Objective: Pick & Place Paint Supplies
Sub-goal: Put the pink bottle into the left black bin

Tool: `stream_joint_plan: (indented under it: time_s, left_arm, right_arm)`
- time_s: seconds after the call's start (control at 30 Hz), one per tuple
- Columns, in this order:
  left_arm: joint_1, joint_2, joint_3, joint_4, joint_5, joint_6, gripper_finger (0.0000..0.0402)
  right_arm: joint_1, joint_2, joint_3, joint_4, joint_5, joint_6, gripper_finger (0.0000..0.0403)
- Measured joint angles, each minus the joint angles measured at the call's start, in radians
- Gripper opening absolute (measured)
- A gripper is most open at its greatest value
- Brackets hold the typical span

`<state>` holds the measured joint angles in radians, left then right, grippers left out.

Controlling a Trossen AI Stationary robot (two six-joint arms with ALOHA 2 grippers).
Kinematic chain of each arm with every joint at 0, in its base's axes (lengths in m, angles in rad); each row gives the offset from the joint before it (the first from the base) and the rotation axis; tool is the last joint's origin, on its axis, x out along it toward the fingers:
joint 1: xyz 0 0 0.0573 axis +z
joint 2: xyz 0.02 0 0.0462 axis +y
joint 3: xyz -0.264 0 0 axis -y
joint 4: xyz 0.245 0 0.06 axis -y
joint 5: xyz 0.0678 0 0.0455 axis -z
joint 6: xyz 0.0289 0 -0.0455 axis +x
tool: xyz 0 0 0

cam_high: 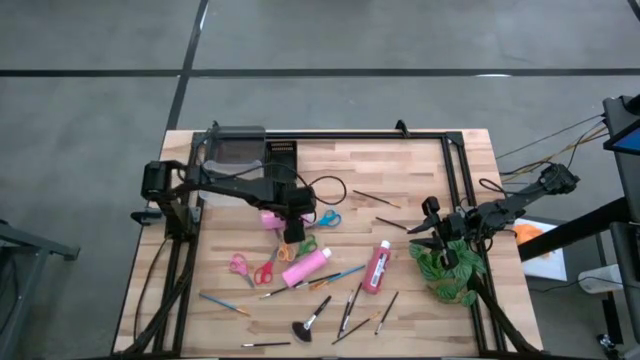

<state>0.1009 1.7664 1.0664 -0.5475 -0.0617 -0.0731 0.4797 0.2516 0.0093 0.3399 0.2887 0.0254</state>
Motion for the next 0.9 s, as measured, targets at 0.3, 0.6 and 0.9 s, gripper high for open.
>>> stream_joint_plan:
  time_s: [0.3, 0.6, 0.9]
  left_arm:
    - [0.0, -0.187, 0.0, -0.052, -0.13, -0.107, 0.0182]
    - [0.054, -0.427, 0.0, -0.134, -0.257, -0.294, 0.0182]
    - [0.225, -0.569, 0.0, -0.178, -0.359, -0.427, 0.0182]
  right_arm:
    - [0.0, 0.0, 0.0, 0.0, 0.0, 0.0, 0.0097]
    - [0.0, 0.0, 0.0, -0.001, 0.0, 0.0, 0.0097]
    - [0.0, 0.0, 0.0, 0.0, 0.0, 0.0, 0.0097]
